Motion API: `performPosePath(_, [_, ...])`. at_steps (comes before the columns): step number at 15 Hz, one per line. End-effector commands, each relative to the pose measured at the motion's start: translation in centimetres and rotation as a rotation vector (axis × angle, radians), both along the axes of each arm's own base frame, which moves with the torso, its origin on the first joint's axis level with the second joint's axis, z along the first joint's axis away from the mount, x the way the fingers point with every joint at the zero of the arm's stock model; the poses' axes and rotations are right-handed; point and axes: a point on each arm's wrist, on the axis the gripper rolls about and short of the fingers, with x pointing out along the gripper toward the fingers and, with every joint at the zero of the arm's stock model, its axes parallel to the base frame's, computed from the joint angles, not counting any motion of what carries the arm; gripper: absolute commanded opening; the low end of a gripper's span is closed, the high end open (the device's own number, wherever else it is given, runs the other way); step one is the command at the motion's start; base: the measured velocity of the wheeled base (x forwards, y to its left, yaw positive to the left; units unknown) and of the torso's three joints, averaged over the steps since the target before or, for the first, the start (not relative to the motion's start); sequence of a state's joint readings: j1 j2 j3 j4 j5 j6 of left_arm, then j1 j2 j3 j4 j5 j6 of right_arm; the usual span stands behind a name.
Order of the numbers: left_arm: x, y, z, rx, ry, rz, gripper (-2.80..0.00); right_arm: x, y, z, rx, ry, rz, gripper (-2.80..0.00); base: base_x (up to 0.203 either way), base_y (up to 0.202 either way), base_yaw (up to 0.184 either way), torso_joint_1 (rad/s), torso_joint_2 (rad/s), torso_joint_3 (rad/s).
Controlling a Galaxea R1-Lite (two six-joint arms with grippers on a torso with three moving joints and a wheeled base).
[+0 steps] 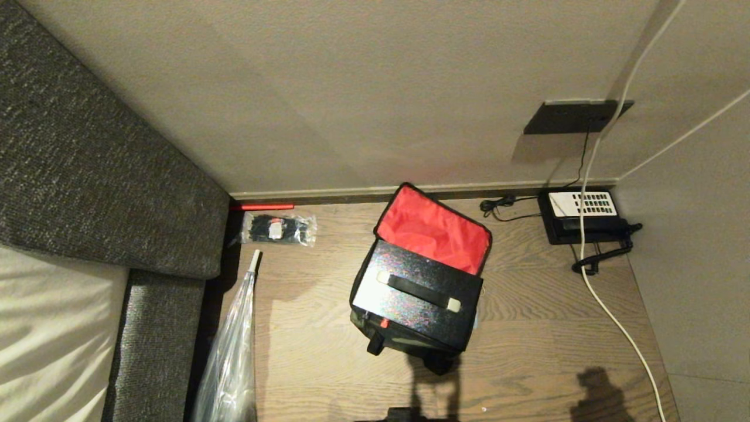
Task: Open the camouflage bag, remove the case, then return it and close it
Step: Close the top of the storage box
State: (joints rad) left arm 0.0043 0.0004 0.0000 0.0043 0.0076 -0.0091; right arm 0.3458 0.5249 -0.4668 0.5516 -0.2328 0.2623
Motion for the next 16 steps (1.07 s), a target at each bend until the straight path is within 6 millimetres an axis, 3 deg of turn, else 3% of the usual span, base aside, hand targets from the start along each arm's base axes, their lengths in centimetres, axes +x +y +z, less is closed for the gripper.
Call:
performPosePath(1, [0.0,0.0,-0.1,-0.001,0.001,0.0,-2.8,-0.8,-0.2,0.3,0.137,-0.063,-0.15,-2.8,0.0,0.0,0.0,0.0,0.0,0.0])
performPosePath(3, [0.0,0.0,-0.1,0.0,0.001,0.0,-2.8,-0.9,-0.2,-0.2,0.151,-0.065,-0.223,-2.8,0.0,0.0,0.0,0.0,0.0,0.0])
performPosePath(5, [0.0,0.0,-0.1,0.0,0.001,0.0,-2.8,-1.5,-0.1,-1.2,0.107,-0.067,-0.178,-2.8,0.0,0.0,0.0,0.0,0.0,0.0])
performPosePath(10, [0.0,0.0,-0.1,0.0,0.001,0.0,-2.8,-2.1,0.4,-6.7,-0.15,-0.212,0.01,-2.8,0.0,0.0,0.0,0.0,0.0,0.0])
performPosePath(13, [0.0,0.0,-0.1,0.0,0.001,0.0,-2.8,-2.5,0.5,-7.7,-0.159,-0.463,0.015,-2.8,0.0,0.0,0.0,0.0,0.0,0.0])
performPosePath(16, [0.0,0.0,-0.1,0.0,0.001,0.0,-2.8,-2.6,0.4,-8.1,-0.132,-0.538,-0.001,-2.8,0.0,0.0,0.0,0.0,0.0,0.0])
